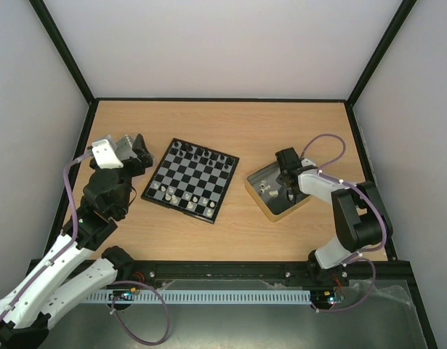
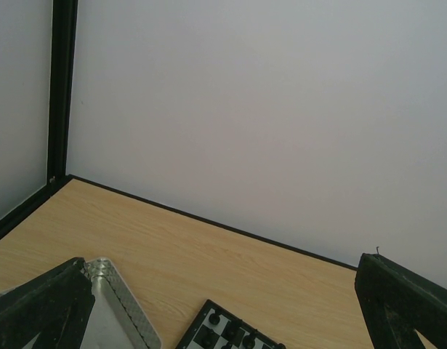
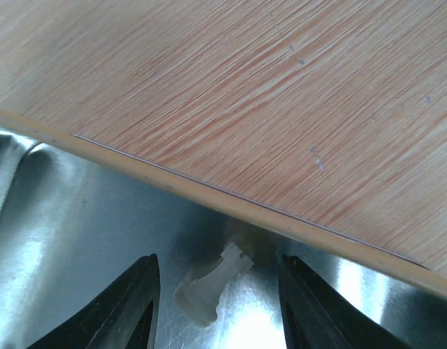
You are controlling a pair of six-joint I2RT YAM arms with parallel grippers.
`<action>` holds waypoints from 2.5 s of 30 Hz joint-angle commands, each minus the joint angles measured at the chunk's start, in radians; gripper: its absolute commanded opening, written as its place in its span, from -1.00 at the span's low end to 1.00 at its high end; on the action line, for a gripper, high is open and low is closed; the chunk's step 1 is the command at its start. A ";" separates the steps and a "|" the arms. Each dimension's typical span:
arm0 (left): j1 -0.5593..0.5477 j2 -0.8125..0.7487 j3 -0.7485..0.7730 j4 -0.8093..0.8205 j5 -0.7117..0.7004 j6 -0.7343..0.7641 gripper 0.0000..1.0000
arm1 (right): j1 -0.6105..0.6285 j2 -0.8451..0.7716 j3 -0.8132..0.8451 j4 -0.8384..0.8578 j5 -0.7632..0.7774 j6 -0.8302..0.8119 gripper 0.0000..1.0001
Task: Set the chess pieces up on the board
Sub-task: Pick up the chess piece from the storage box.
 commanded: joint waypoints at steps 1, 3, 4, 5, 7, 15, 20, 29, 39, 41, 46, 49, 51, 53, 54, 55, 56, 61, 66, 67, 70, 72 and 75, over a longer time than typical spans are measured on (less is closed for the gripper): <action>0.007 0.004 0.001 0.026 -0.004 -0.001 0.99 | -0.010 0.051 0.041 0.027 0.019 -0.011 -0.14; 0.008 0.003 0.001 0.025 -0.005 -0.001 0.99 | -0.009 0.064 0.042 0.026 0.017 -0.011 -0.15; 0.008 0.004 0.001 0.024 -0.005 -0.001 0.99 | -0.010 0.068 0.042 0.025 0.015 -0.011 -0.15; 0.008 0.002 -0.001 0.024 -0.006 -0.001 0.99 | -0.010 0.071 0.040 0.021 0.013 -0.011 -0.16; 0.008 0.001 -0.001 0.022 -0.006 -0.001 0.99 | -0.010 0.072 0.034 0.014 0.010 -0.011 -0.19; 0.010 0.000 -0.005 0.022 -0.004 -0.007 0.99 | -0.010 0.045 0.003 -0.037 -0.015 -0.030 -0.26; 0.010 0.001 -0.006 0.022 0.000 -0.009 0.99 | -0.010 0.013 -0.023 -0.053 -0.033 -0.023 -0.35; 0.011 0.002 -0.007 0.022 0.003 -0.014 0.99 | -0.010 -0.009 -0.026 -0.061 -0.083 -0.019 -0.27; 0.012 0.003 -0.009 0.024 0.005 -0.016 0.99 | -0.009 -0.036 -0.036 -0.071 -0.082 -0.020 -0.62; 0.013 0.004 -0.008 0.022 0.005 -0.016 0.99 | -0.009 -0.032 -0.033 -0.071 -0.087 -0.037 -0.62; 0.013 0.002 -0.009 0.022 0.006 -0.016 0.99 | -0.008 -0.017 -0.010 -0.081 -0.097 -0.096 -0.59; 0.013 0.003 -0.010 0.022 0.007 -0.018 0.99 | -0.007 -0.018 0.000 -0.105 -0.088 -0.111 -0.42; 0.013 0.004 -0.010 0.022 0.007 -0.020 0.99 | -0.004 -0.025 -0.002 -0.118 -0.079 -0.112 -0.34; 0.013 0.005 -0.011 0.022 0.008 -0.020 0.99 | 0.001 -0.034 -0.005 -0.132 -0.074 -0.109 -0.32; 0.013 0.005 -0.010 0.023 0.008 -0.020 0.99 | 0.004 -0.039 -0.007 -0.138 -0.070 -0.105 -0.32; 0.013 0.005 -0.010 0.023 0.008 -0.021 0.99 | 0.005 -0.044 -0.010 -0.140 -0.069 -0.103 -0.34; 0.013 0.004 -0.010 0.022 0.008 -0.021 0.99 | 0.005 -0.049 -0.014 -0.141 -0.071 -0.100 -0.36; 0.013 0.007 -0.012 0.023 0.011 -0.022 0.99 | 0.007 -0.054 -0.021 -0.132 -0.084 -0.094 -0.57; 0.013 0.009 -0.011 0.023 0.016 -0.024 0.99 | 0.007 -0.038 -0.018 -0.110 -0.097 -0.099 -0.78; 0.014 0.009 -0.012 0.022 0.017 -0.026 0.99 | 0.007 -0.040 -0.020 -0.103 -0.097 -0.101 -0.79; 0.014 0.014 -0.013 0.022 0.032 -0.033 0.99 | 0.007 -0.043 -0.025 -0.084 -0.090 -0.114 -0.76; 0.014 0.020 -0.012 0.023 0.050 -0.041 0.99 | 0.007 -0.038 -0.028 -0.074 -0.084 -0.117 -0.64; 0.014 0.039 -0.006 0.018 0.085 -0.060 0.99 | 0.007 -0.019 -0.036 -0.060 -0.075 -0.114 -0.51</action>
